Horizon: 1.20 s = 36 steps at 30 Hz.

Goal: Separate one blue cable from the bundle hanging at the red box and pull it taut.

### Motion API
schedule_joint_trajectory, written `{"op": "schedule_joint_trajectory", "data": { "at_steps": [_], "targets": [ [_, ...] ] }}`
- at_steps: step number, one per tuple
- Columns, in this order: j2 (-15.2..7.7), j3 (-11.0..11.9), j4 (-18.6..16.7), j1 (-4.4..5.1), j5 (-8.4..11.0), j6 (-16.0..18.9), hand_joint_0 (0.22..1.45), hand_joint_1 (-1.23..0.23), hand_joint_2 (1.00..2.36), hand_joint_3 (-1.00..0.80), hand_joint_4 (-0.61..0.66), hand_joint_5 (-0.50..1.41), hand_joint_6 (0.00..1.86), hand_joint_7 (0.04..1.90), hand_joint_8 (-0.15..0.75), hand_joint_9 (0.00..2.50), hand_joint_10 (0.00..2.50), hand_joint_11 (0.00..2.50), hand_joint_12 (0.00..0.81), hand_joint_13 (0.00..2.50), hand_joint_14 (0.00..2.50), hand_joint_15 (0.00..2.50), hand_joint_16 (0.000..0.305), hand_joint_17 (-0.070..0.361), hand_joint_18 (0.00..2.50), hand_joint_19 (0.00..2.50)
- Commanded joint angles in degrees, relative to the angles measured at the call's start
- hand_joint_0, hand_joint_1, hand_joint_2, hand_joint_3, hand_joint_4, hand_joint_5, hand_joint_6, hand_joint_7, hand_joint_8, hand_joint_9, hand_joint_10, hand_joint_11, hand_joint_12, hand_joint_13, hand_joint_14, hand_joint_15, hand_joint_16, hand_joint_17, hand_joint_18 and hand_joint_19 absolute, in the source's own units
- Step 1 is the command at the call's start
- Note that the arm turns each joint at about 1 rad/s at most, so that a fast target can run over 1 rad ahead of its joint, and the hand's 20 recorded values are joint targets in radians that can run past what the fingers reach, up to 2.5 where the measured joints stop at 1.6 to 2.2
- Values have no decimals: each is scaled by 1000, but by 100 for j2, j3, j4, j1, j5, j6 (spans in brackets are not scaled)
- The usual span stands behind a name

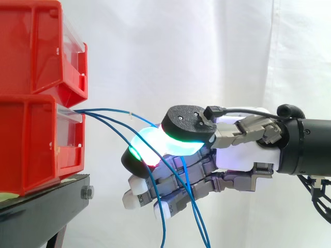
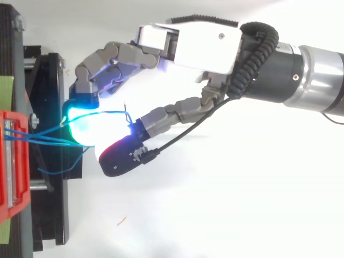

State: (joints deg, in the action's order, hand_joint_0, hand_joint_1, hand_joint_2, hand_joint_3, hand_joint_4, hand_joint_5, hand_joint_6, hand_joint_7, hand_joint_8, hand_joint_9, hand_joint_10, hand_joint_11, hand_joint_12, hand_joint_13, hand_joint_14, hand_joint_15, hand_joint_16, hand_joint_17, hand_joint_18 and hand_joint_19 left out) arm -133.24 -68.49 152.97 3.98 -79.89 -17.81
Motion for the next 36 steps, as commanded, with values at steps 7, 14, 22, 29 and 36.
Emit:
{"op": "schedule_joint_trajectory", "data": {
  "at_steps": [7,14,22,29,36],
  "targets": [
    [0,2,-4,15,0,-3,714,-904,1012,-299,209,-200,850,951,324,768,12,647,343,541,7,197,42,95,692,312],
    [0,2,13,15,0,-3,815,-955,1013,-312,203,-206,885,931,320,763,12,666,335,552,7,185,41,91,687,260],
    [0,2,22,15,0,-3,658,-1030,1000,-500,198,-235,812,900,293,587,11,600,325,470,6,142,39,88,630,158],
    [0,2,22,6,0,-3,487,-960,1000,-500,267,-215,787,883,328,616,10,606,359,462,5,153,45,101,644,206],
    [0,2,5,-2,0,-3,571,-474,1000,-500,229,-129,682,1056,348,900,13,583,313,574,6,177,37,84,697,322]
  ]
}}
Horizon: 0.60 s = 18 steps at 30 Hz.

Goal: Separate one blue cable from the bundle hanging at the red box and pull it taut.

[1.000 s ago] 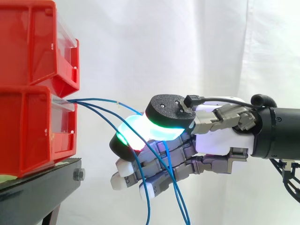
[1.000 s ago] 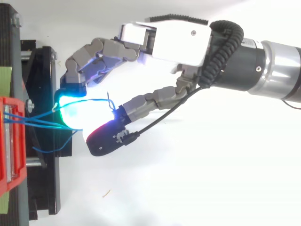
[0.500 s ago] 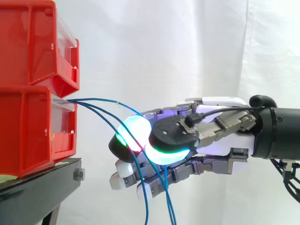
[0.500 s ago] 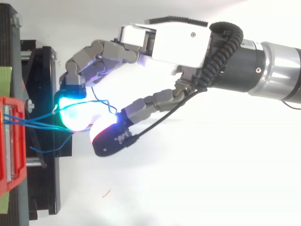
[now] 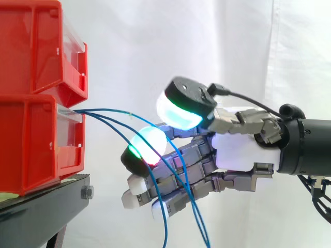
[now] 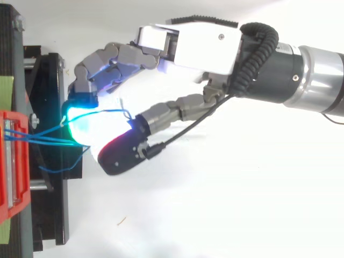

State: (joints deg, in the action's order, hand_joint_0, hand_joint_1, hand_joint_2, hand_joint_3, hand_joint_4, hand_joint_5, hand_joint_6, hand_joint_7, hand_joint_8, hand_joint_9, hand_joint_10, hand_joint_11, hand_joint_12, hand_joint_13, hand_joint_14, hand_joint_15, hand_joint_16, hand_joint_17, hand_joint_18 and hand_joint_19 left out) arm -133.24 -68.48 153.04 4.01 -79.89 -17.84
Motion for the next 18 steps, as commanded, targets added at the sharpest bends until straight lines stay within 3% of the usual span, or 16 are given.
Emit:
{"op": "schedule_joint_trajectory", "data": {
  "at_steps": [1,7,18],
  "targets": [
    [0,1,-3,-5,0,0,597,-410,1000,-500,220,-122,673,1075,342,923,13,577,311,603,6,187,36,82,698,325],
    [0,1,-3,4,0,0,601,-356,1000,-500,199,-126,662,1088,357,989,13,584,302,736,9,248,36,81,752,331],
    [0,-7,-20,4,0,0,566,-432,1000,-500,224,-163,644,1034,350,938,10,724,334,789,13,376,40,89,753,306]
  ]
}}
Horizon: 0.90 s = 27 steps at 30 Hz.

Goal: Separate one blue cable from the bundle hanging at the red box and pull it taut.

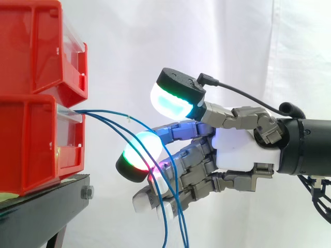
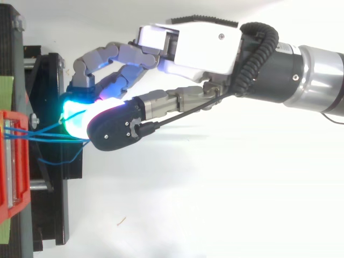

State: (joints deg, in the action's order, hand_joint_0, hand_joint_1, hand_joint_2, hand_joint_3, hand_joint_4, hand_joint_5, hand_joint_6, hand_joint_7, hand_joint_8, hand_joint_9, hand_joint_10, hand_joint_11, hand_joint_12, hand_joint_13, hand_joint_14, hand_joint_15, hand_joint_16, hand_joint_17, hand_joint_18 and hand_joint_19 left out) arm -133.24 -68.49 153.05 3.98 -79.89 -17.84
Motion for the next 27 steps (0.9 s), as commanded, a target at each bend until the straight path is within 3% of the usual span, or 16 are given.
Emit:
{"op": "schedule_joint_trajectory", "data": {
  "at_steps": [1,27],
  "targets": [
    [0,-7,-47,6,0,-9,565,-433,1000,-500,225,-164,637,1044,352,927,12,735,334,792,13,386,40,89,752,306],
    [0,-7,-21,6,0,-26,541,-528,1000,-500,234,-173,595,1078,369,748,8,958,382,957,18,863,45,102,783,402]
  ]
}}
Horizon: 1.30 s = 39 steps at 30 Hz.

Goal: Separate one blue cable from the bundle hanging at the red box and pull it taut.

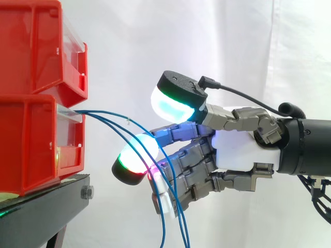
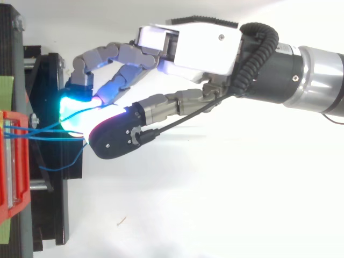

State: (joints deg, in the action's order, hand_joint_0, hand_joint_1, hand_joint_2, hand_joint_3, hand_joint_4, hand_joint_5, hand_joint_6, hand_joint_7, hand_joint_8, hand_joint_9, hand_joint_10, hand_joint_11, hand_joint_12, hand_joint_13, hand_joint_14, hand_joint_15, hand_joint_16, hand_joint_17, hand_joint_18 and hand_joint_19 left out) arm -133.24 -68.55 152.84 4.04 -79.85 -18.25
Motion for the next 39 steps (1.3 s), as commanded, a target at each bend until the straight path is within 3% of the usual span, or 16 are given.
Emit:
{"op": "schedule_joint_trajectory", "data": {
  "at_steps": [1,8,15,23,29,33,39],
  "targets": [
    [9,9,0,0,-22,15,540,-529,1000,-500,234,-173,595,1081,368,746,8,957,384,957,18,869,45,102,782,408],
    [176,9,211,-17,-57,15,529,-568,1000,-500,242,-178,594,1080,378,691,6,1016,396,962,18,1029,47,105,778,473],
    [431,9,950,0,-66,-293,518,-624,1000,-500,254,-179,593,1082,387,634,5,998,411,986,10,1184,48,109,792,581],
    [431,9,1002,9,-40,-425,515,-667,1000,-500,265,-178,589,1082,389,592,5,994,409,999,14,1340,49,110,823,711],
    [422,0,994,-8,-48,-398,539,-594,1000,-500,255,-164,573,1112,383,625,5,1002,386,1011,269,1302,47,105,894,794],
    [422,0,888,-17,-31,-275,540,-584,1000,-500,252,-161,568,1121,384,640,4,1011,384,1012,312,1301,46,105,902,800],
    [413,0,818,-52,-13,375,535,-600,1000,-500,249,-161,564,1134,390,648,5,1082,401,960,365,1271,48,109,863,789]
  ]
}}
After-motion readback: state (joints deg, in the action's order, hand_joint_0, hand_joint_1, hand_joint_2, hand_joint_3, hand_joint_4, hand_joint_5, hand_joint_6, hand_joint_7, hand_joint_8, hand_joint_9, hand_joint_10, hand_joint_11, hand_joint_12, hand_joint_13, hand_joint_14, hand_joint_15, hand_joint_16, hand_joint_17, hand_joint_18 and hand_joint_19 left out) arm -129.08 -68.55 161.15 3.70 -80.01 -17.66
